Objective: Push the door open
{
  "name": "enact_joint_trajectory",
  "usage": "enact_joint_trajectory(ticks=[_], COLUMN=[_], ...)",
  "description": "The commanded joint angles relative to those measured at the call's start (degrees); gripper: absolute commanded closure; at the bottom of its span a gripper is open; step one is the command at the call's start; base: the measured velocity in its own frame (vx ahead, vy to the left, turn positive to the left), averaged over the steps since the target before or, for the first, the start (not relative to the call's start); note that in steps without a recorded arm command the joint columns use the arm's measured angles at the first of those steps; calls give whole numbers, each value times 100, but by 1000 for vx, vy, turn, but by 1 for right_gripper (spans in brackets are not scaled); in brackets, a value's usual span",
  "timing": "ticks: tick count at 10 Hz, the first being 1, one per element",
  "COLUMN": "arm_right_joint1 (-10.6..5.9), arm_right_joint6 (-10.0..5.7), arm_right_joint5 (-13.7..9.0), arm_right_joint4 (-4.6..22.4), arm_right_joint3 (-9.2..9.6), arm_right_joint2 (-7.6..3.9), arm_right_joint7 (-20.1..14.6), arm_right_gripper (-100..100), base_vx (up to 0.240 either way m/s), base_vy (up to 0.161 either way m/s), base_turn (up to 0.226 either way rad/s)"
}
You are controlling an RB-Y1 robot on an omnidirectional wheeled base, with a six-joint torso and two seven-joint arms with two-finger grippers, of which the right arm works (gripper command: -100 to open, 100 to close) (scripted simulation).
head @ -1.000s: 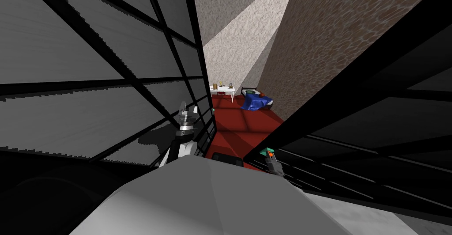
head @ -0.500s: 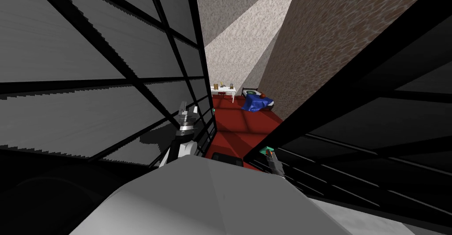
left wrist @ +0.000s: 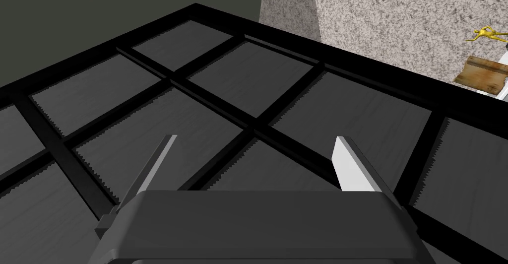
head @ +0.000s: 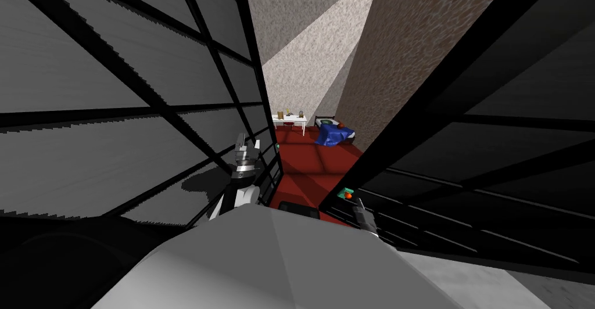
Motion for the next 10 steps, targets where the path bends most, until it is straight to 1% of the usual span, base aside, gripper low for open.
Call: enact_joint_trajectory(ticks=[1, 5, 7, 10], arm_right_joint1=[82, 324, 455, 639], arm_right_joint6=[-66, -234, -325, -453], arm_right_joint5=[145, 555, 776, 1088], arm_right_joint4=[-52, -201, -281, -394], arm_right_joint3=[20, 69, 96, 134], arm_right_joint2=[10, 74, 137, 264], arm_right_joint7=[231, 809, 1122, 1562], arm_right_gripper=[-100, -100, -100, -100], base_vx=[-2, 4, -1, 1], base_vy=[30, 29, 25, 26], base_turn=[-148, -198, -195, -197])
